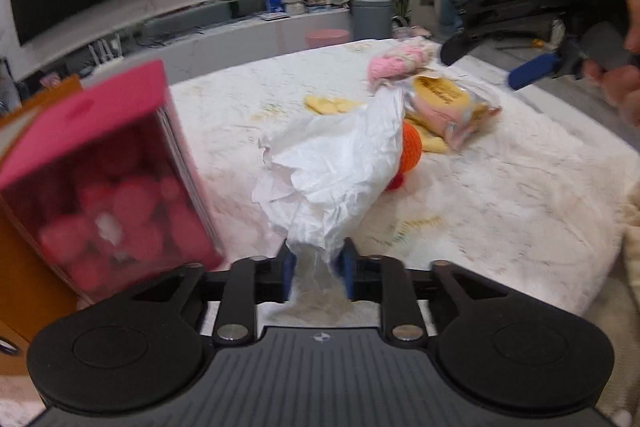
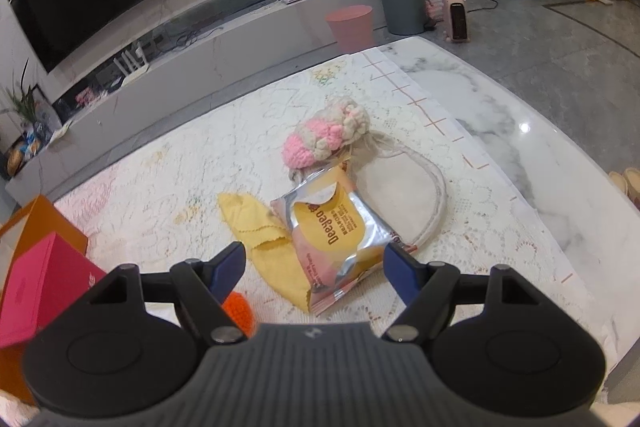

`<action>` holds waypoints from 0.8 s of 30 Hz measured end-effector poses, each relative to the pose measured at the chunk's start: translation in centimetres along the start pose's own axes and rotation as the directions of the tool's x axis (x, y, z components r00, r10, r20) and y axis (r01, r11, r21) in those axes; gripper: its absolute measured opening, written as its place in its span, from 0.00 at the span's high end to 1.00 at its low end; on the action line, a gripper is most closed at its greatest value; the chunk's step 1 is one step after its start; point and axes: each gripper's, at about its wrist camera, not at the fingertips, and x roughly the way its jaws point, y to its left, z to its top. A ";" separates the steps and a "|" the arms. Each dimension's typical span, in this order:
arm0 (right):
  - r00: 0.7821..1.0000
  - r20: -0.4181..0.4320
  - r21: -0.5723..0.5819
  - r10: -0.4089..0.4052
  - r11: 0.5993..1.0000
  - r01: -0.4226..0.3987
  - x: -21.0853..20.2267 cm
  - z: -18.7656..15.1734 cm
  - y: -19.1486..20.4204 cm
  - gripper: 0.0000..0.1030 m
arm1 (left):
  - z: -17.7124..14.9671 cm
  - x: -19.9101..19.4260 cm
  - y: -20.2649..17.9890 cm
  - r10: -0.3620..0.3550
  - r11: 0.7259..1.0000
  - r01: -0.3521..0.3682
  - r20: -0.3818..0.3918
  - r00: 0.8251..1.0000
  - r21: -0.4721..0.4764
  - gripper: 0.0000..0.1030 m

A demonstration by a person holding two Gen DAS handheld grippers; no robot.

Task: Organize soft objects
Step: 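Grasp the white tissue with the left tool while the right tool grasps the orange crochet fruit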

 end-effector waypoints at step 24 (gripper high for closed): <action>0.980 -0.199 -0.069 0.006 0.997 -0.020 3.9 -1.9 1.8 0.22 | 0.4 0.2 3.6 -0.046 0.986 0.054 0.058 0.997 -0.158 0.76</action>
